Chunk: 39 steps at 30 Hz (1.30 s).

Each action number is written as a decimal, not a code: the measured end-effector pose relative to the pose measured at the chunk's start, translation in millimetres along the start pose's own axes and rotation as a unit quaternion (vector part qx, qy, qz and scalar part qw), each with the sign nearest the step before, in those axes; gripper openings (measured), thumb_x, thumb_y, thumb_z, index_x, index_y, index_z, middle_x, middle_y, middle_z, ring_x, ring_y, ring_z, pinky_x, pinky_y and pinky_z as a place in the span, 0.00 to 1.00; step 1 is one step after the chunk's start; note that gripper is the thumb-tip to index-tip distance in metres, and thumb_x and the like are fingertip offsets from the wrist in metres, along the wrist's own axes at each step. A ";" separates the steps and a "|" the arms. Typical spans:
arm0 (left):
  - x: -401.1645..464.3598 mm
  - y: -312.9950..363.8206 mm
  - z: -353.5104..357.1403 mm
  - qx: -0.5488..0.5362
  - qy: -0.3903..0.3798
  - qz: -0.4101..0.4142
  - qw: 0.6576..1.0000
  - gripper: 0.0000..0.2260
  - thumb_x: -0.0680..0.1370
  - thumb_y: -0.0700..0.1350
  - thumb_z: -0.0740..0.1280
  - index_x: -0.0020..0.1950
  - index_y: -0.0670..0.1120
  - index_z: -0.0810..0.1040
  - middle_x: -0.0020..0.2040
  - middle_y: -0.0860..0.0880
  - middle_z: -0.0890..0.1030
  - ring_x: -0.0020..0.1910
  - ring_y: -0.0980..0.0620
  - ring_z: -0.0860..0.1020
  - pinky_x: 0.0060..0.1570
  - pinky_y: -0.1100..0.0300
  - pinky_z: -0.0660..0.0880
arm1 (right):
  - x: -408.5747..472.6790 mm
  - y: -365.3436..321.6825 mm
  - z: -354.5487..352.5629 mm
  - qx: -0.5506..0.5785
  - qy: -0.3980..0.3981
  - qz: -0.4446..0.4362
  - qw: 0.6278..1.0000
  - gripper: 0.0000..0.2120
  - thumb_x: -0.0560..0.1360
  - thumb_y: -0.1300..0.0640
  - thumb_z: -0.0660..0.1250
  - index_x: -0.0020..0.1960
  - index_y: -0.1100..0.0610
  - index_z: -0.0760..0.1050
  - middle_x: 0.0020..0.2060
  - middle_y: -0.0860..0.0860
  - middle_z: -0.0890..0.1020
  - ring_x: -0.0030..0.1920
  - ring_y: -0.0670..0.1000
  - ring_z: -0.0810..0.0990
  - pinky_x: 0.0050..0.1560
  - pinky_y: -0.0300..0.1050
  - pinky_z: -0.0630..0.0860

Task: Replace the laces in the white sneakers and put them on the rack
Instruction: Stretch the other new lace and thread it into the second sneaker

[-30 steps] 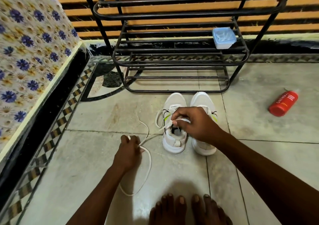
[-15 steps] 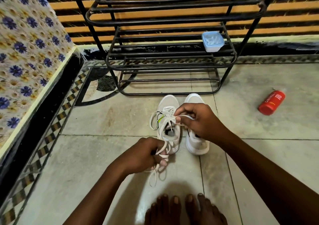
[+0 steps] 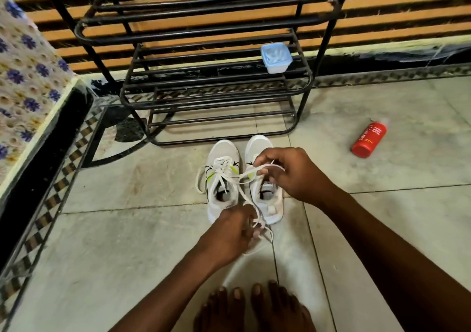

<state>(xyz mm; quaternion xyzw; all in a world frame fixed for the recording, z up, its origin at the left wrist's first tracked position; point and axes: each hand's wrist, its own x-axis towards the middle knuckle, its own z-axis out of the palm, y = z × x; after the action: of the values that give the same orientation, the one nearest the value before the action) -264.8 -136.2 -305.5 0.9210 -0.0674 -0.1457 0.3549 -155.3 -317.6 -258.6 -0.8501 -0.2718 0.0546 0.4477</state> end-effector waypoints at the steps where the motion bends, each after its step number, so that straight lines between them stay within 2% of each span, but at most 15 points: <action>1: 0.8 -2.4 2.1 -0.006 0.009 0.003 1.000 0.08 0.78 0.38 0.68 0.55 0.48 0.77 0.44 0.54 0.79 0.41 0.67 0.79 0.39 0.68 0.73 | -2.2 2.0 -2.2 -0.005 -0.005 0.002 1.000 0.11 0.76 0.68 0.68 0.48 0.54 0.83 0.42 0.46 0.86 0.42 0.44 0.84 0.47 0.44 0.80; 4: -0.6 -6.5 7.9 0.019 0.114 -0.010 0.993 0.14 0.75 0.39 0.69 0.57 0.53 0.73 0.46 0.53 0.78 0.42 0.53 0.78 0.40 0.58 0.73 | -9.9 6.4 -4.7 -0.005 -0.015 0.003 1.000 0.13 0.75 0.71 0.66 0.50 0.55 0.83 0.43 0.46 0.86 0.41 0.39 0.84 0.46 0.46 0.81; 6: -0.1 -1.4 8.2 0.026 0.205 -0.010 0.978 0.15 0.75 0.38 0.72 0.55 0.51 0.71 0.47 0.53 0.76 0.40 0.51 0.74 0.39 0.61 0.66 | -15.1 8.5 -4.6 -0.011 -0.020 -0.006 1.000 0.16 0.74 0.73 0.64 0.50 0.55 0.83 0.44 0.45 0.86 0.43 0.38 0.83 0.46 0.43 0.81; 8: 3.5 5.9 6.6 0.004 0.263 0.012 0.965 0.17 0.75 0.41 0.75 0.60 0.50 0.72 0.53 0.54 0.76 0.43 0.52 0.75 0.43 0.62 0.67 | -18.5 6.9 -5.2 0.001 -0.028 -0.009 1.000 0.18 0.73 0.73 0.63 0.50 0.54 0.83 0.42 0.46 0.85 0.43 0.41 0.84 0.45 0.42 0.81; 11: 15.1 15.4 -1.4 -0.097 0.238 0.012 0.966 0.14 0.79 0.45 0.72 0.64 0.52 0.76 0.56 0.58 0.81 0.48 0.55 0.81 0.48 0.59 0.76 | -20.5 -2.2 -6.4 0.042 -0.039 -0.006 0.998 0.19 0.74 0.72 0.63 0.54 0.51 0.79 0.41 0.48 0.84 0.42 0.47 0.85 0.45 0.48 0.83; 13: 19.1 18.7 -6.8 -0.139 0.217 0.007 0.966 0.02 0.82 0.45 0.69 0.50 0.49 0.80 0.42 0.57 0.82 0.39 0.59 0.78 0.40 0.61 0.73 | -19.0 -7.9 -8.9 0.050 -0.027 -0.011 0.998 0.19 0.75 0.71 0.66 0.55 0.48 0.77 0.40 0.49 0.83 0.40 0.46 0.83 0.45 0.48 0.83; 16: 14.7 11.5 -14.8 -0.112 0.254 0.019 0.961 0.12 0.82 0.47 0.66 0.39 0.46 0.76 0.33 0.51 0.75 0.34 0.54 0.73 0.36 0.58 0.70 | -12.8 -6.6 -15.7 0.031 0.016 -0.020 0.999 0.11 0.76 0.67 0.69 0.52 0.52 0.81 0.40 0.49 0.85 0.39 0.45 0.83 0.45 0.46 0.81; 20: 10.6 -7.0 -20.9 -0.069 0.249 -0.001 0.966 0.14 0.80 0.44 0.72 0.36 0.58 0.77 0.36 0.53 0.74 0.37 0.56 0.74 0.39 0.59 0.67 | -7.4 2.8 -21.3 0.033 0.044 -0.008 0.998 0.10 0.76 0.70 0.67 0.47 0.59 0.85 0.37 0.51 0.86 0.33 0.48 0.82 0.39 0.35 0.76; 21: 11.7 -8.2 -20.1 -0.069 0.247 -0.001 0.967 0.15 0.79 0.43 0.73 0.36 0.59 0.78 0.37 0.54 0.74 0.38 0.56 0.74 0.40 0.58 0.67 | -7.4 4.1 -18.9 0.037 0.043 -0.011 0.998 0.10 0.76 0.70 0.67 0.47 0.59 0.85 0.37 0.51 0.86 0.33 0.48 0.82 0.40 0.36 0.76; 23: 11.1 -5.2 -21.7 -0.054 0.247 -0.005 0.968 0.05 0.76 0.48 0.76 0.46 0.57 0.83 0.42 0.57 0.76 0.42 0.60 0.76 0.44 0.58 0.70 | -7.1 3.1 -9.2 0.039 0.045 -0.032 0.998 0.09 0.76 0.68 0.69 0.47 0.57 0.86 0.39 0.51 0.86 0.37 0.48 0.83 0.43 0.42 0.79; 26: 15.4 8.0 -26.8 -0.100 0.229 -0.040 0.967 0.20 0.72 0.53 0.79 0.62 0.57 0.80 0.52 0.60 0.83 0.52 0.62 0.80 0.53 0.59 0.76 | -5.7 1.1 3.7 0.028 0.062 -0.071 0.995 0.08 0.74 0.66 0.73 0.48 0.55 0.87 0.43 0.49 0.82 0.45 0.48 0.82 0.47 0.46 0.78; 30: 28.4 27.4 -32.3 -0.284 0.251 -0.030 0.925 0.06 0.76 0.42 0.77 0.49 0.47 0.83 0.40 0.49 0.86 0.41 0.54 0.84 0.41 0.62 0.77 | -2.5 3.2 8.1 0.034 0.104 -0.065 0.992 0.08 0.73 0.67 0.73 0.48 0.57 0.87 0.42 0.49 0.83 0.44 0.47 0.82 0.44 0.39 0.76; 32: 35.6 30.4 -32.5 -0.349 0.275 -0.042 0.895 0.04 0.79 0.39 0.74 0.47 0.40 0.81 0.38 0.44 0.85 0.37 0.52 0.84 0.39 0.64 0.77 | 0.6 6.7 8.1 0.036 0.119 -0.056 0.991 0.08 0.73 0.66 0.75 0.49 0.57 0.86 0.42 0.48 0.83 0.43 0.47 0.82 0.43 0.36 0.75; 36: 57.0 25.1 -35.1 -0.362 0.271 -0.071 0.889 0.04 0.82 0.36 0.69 0.47 0.37 0.79 0.40 0.44 0.86 0.37 0.55 0.84 0.39 0.65 0.78 | 4.4 28.5 9.7 0.024 0.146 -0.011 0.989 0.14 0.70 0.65 0.77 0.54 0.56 0.83 0.41 0.48 0.83 0.41 0.48 0.82 0.42 0.29 0.71; 39: 83.8 20.5 -37.8 -0.363 0.259 -0.103 0.889 0.06 0.81 0.34 0.69 0.46 0.32 0.78 0.39 0.43 0.87 0.34 0.53 0.84 0.37 0.59 0.82 | 7.2 57.4 16.3 -0.018 0.138 0.023 0.990 0.18 0.68 0.65 0.77 0.57 0.57 0.81 0.46 0.51 0.82 0.45 0.47 0.82 0.45 0.27 0.72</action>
<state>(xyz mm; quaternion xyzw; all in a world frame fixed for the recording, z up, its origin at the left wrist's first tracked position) -173.8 -146.4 -283.5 0.7346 0.1799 0.0475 0.6525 -131.0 -327.8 -312.6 -0.8638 -0.1884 -0.0578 0.4637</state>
